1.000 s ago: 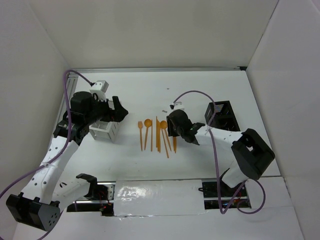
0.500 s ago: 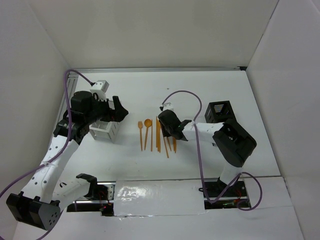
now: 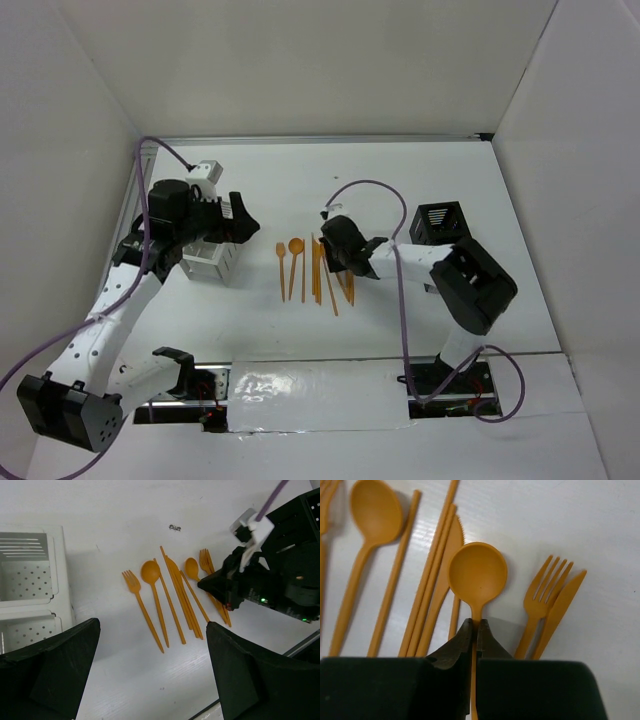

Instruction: Sort the eating utensils into containers

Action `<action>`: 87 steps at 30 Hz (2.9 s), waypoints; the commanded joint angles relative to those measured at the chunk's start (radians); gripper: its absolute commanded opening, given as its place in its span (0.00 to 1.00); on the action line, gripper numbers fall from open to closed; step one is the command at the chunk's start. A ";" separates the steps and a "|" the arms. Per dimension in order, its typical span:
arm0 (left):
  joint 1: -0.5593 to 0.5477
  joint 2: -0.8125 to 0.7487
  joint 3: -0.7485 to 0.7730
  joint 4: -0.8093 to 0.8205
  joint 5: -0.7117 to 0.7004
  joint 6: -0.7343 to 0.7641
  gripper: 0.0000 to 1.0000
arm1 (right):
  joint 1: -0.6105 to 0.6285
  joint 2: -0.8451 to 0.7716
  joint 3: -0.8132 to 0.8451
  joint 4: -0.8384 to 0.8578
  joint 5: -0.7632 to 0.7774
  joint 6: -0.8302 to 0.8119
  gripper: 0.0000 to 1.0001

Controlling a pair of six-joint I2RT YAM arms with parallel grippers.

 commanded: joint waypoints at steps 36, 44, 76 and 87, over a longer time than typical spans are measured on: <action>-0.049 0.274 0.077 0.152 0.204 -0.163 0.66 | 0.141 -0.269 0.158 0.217 -0.334 -0.148 0.00; -0.054 0.307 0.104 0.146 0.192 -0.171 0.07 | 0.138 -0.206 0.237 0.133 -0.334 -0.157 0.11; 0.256 0.297 0.111 0.387 -0.326 0.285 0.01 | -0.106 -0.304 0.019 0.063 -0.220 0.055 0.93; 0.185 0.283 0.029 0.452 -0.322 0.271 0.50 | -0.106 -0.004 0.223 0.134 -0.343 -0.057 0.66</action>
